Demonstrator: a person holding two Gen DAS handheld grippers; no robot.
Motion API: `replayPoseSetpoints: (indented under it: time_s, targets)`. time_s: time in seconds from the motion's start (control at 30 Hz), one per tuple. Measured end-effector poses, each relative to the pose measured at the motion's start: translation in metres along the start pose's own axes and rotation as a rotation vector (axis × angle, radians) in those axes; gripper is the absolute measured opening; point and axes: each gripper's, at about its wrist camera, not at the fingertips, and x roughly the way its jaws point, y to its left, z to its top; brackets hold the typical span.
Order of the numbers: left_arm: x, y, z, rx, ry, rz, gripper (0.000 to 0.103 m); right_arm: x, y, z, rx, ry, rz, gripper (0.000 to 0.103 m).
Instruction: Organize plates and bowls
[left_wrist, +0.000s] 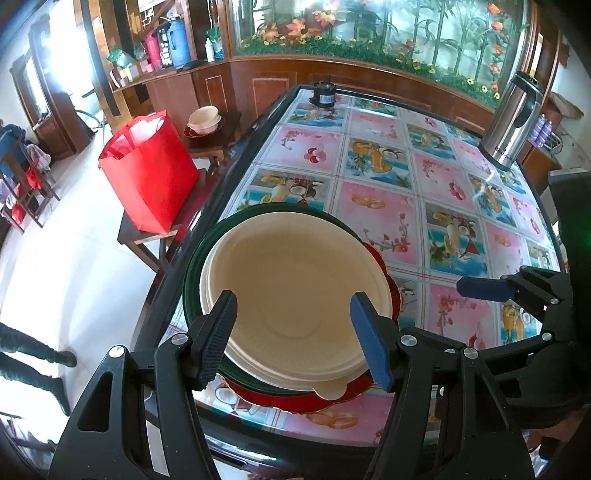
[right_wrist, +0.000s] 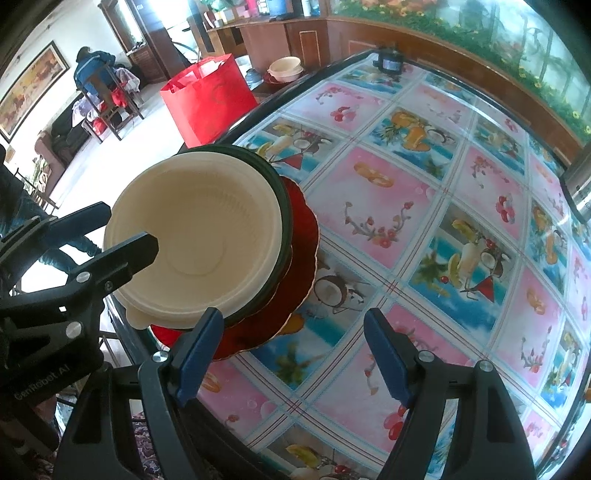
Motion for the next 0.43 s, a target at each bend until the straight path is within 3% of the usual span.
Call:
replayPoseSetpoints:
  time_s: [0.43]
  targets:
    - [-0.0015,0.0007,-0.0003,0.011,-0.003,-0.001,0.064,0.0029,-0.002,-0.0008,0.0,0.008,0.004,0.079]
